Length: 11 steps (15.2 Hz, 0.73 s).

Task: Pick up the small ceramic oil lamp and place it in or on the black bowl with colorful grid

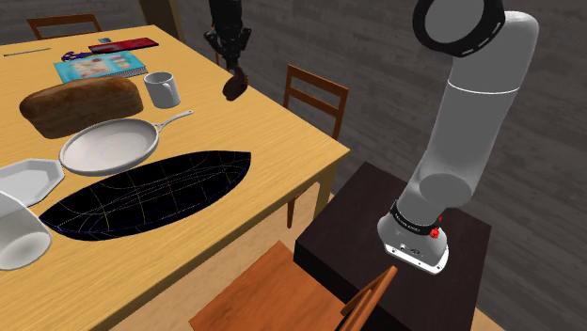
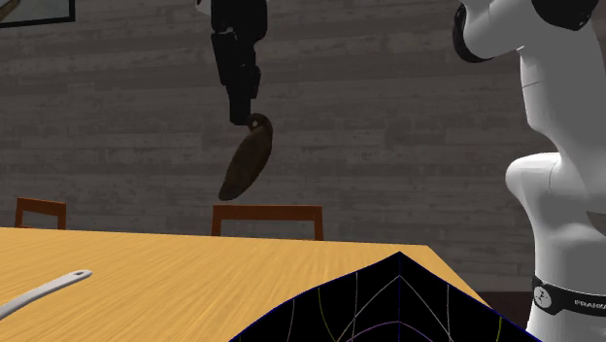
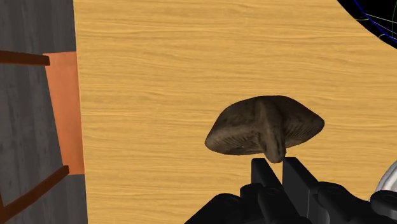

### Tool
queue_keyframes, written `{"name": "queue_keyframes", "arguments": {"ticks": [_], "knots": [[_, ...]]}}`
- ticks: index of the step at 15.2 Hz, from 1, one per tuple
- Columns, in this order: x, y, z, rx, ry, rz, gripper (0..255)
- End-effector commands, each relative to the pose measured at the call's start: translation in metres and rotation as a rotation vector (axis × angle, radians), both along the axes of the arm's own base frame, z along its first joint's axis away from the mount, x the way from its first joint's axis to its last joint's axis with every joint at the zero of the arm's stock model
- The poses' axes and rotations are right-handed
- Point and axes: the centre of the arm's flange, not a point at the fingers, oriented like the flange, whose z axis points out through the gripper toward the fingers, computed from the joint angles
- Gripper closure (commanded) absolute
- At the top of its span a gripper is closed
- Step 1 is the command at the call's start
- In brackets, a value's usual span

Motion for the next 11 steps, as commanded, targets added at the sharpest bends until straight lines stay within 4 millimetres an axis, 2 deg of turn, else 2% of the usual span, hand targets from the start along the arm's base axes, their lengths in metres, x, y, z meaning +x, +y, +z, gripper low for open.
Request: {"name": "queue_keyframes", "arguments": {"ticks": [1, 11], "knots": [[-0.011, 0.023, 0.001, 0.000, 0.000, -0.002, 255], [-0.064, 0.144, 0.011, 0.000, 0.000, -0.002, 255]]}}
